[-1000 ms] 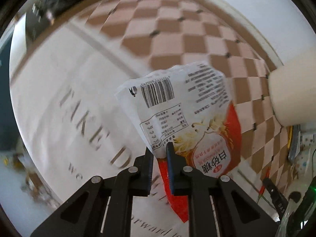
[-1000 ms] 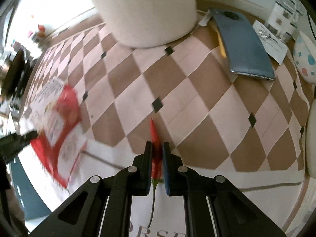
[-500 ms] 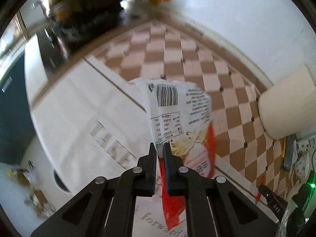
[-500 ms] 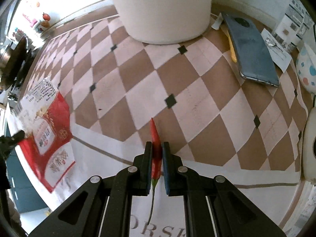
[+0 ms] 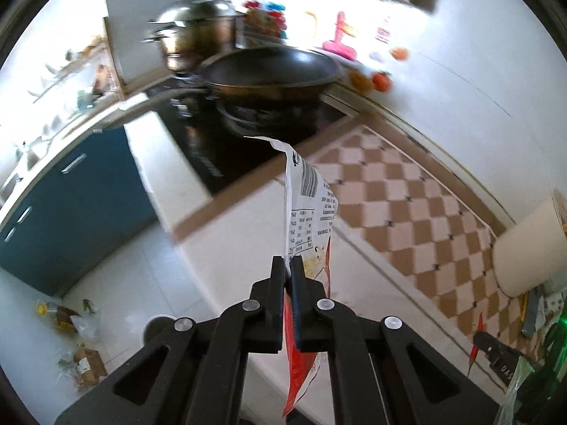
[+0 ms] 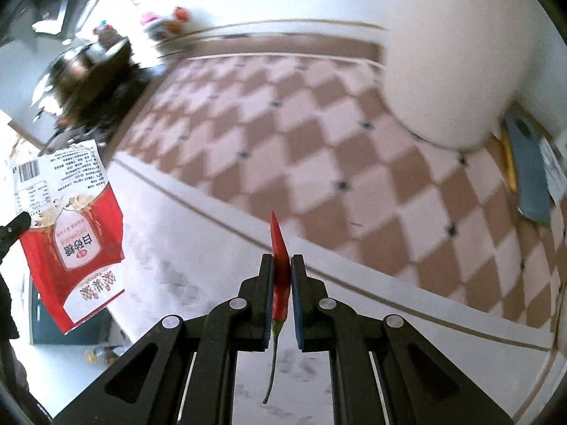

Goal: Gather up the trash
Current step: 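Carry the sugar bag and chili pepper to the floor bin with both tools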

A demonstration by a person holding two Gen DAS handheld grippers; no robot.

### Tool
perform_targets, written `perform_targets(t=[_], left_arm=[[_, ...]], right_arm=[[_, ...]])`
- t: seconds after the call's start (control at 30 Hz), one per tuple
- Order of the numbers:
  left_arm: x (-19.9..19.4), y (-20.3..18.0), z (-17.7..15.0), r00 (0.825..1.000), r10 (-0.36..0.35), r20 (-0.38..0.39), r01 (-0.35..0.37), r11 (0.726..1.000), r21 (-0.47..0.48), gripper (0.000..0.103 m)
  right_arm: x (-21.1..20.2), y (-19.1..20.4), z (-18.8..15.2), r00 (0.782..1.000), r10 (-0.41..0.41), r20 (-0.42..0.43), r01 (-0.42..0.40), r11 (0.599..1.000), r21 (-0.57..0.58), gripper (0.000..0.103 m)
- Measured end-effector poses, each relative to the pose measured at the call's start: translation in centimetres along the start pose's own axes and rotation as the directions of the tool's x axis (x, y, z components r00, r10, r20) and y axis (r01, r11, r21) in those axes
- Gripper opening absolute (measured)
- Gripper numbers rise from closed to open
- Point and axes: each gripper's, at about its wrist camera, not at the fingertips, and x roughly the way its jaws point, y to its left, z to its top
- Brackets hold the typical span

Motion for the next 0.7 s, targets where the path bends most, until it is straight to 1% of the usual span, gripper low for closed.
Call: perform_targets(t=[0.17, 0.23, 0.3, 0.33, 0.37, 0.4, 0.43, 0.57, 0.63, 0.7], left_arm=[[-1.9, 7.5, -0.8, 0.998, 0.05, 0.026, -0.048, 0.997, -0.06, 0.001], [-2.5, 10.1, -1.3, 0.997, 0.066, 0.031, -0.063, 0.995, -0.082, 0.001], [-3.1, 13.8, -2.2, 0.996, 0.089, 0.031, -0.085, 0.99, -0.114, 0.001], [-3.2, 14.9, -2.6, 0.995, 0.096, 0.03, -0.092, 0.988, -0.123, 0.001], [-3.3, 17.2, -3.3, 0.994, 0.11, 0.025, -0.106, 0.984, -0.144, 0.001], [-3.3, 18.4, -3.7, 0.993, 0.117, 0.02, -0.113, 0.981, -0.155, 0.001], [-3.2, 20.6, -4.6, 0.992, 0.124, 0.008, -0.121, 0.977, -0.176, 0.001], [-2.0, 27.3, -7.8, 0.988, 0.149, -0.048, -0.156, 0.957, -0.243, 0.001], [-0.8, 30.3, -9.5, 0.984, 0.153, -0.087, -0.171, 0.948, -0.269, 0.001], [1.1, 33.0, -11.4, 0.979, 0.155, -0.133, -0.188, 0.938, -0.292, 0.001]], right_arm=[[-0.6, 7.3, -0.4, 0.998, 0.054, 0.016, -0.052, 0.995, -0.089, 0.01], [-1.1, 10.2, -1.4, 0.997, 0.074, 0.016, -0.071, 0.989, -0.127, 0.01], [-1.4, 14.1, -2.7, 0.995, 0.097, 0.01, -0.094, 0.98, -0.174, 0.01], [-1.3, 15.6, -3.1, 0.994, 0.105, 0.005, -0.102, 0.977, -0.19, 0.01], [-1.3, 17.4, -3.9, 0.994, 0.114, -0.001, -0.111, 0.971, -0.212, 0.01], [-1.2, 19.7, -4.8, 0.992, 0.124, -0.01, -0.123, 0.963, -0.24, 0.01], [-1.1, 21.0, -5.4, 0.992, 0.129, -0.017, -0.129, 0.958, -0.256, 0.01], [0.4, 28.8, -9.5, 0.985, 0.153, -0.08, -0.171, 0.924, -0.342, 0.01], [1.6, 32.1, -11.7, 0.98, 0.16, -0.121, -0.194, 0.909, -0.368, 0.01], [3.7, 35.7, -14.4, 0.973, 0.16, -0.166, -0.215, 0.893, -0.396, 0.01]])
